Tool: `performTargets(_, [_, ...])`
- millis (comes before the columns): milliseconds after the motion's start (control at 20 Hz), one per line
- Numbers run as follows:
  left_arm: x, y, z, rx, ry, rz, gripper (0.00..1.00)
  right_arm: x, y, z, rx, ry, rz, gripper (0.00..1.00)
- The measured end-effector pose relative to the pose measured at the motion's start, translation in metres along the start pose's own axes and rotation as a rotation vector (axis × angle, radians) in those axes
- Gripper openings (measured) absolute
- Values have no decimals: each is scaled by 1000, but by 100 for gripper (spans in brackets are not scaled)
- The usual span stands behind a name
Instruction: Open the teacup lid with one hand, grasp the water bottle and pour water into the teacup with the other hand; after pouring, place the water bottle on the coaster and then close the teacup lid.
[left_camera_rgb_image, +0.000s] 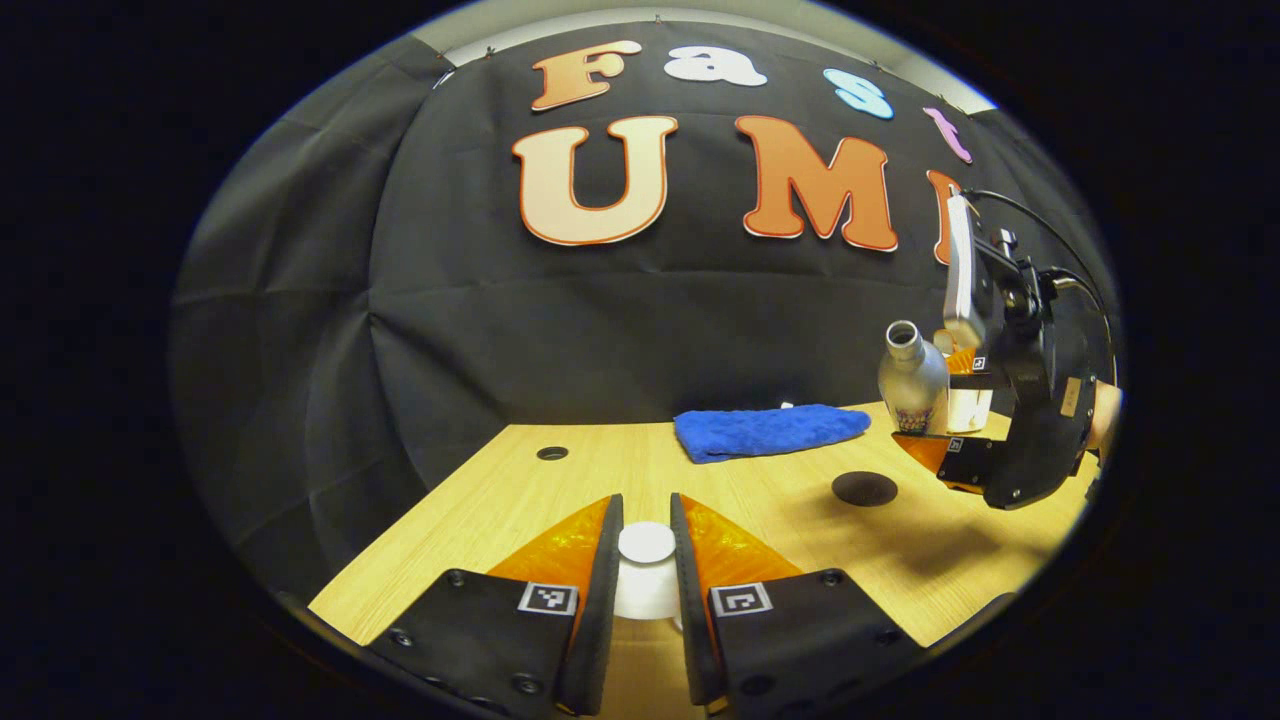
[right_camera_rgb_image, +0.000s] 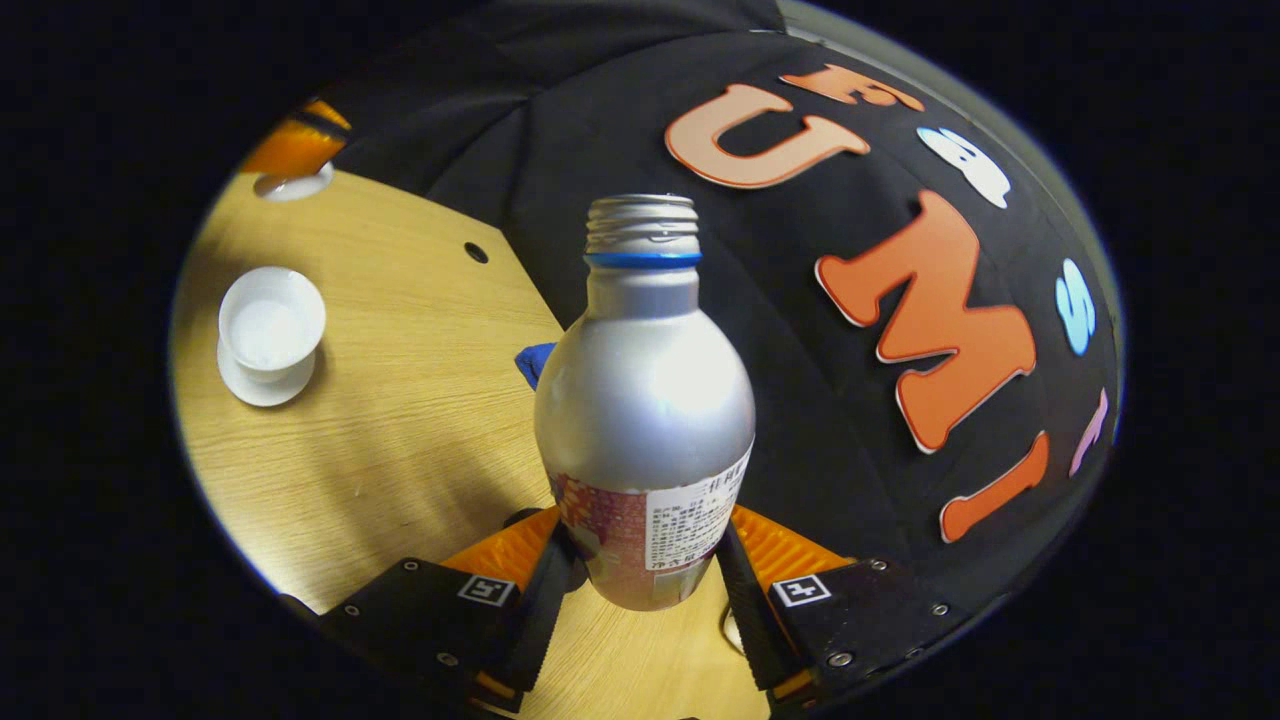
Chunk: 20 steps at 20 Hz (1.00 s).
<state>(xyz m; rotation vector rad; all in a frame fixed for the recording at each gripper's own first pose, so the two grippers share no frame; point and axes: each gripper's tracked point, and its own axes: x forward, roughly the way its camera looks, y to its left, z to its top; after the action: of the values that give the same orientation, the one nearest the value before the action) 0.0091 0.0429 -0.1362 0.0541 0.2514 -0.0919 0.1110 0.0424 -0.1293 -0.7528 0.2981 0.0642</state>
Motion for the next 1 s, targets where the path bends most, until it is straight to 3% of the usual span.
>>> performTargets(250, [14,-36,-12,0,33,-44,34,12,-8,-20,237,-5,54,78])
performTargets(300, [18,-42,-16,3,42,-51,38,15,-7,-24,270,3,67,79])
performTargets(350, [21,-48,-21,8,51,-56,35,17,-6,-27,297,5,75,79])
performTargets(800, [31,-60,-62,-22,133,-69,35,34,4,-35,493,-8,140,78])
performTargets(1000, [30,-59,-66,28,139,-66,35,49,14,-41,522,6,159,78])
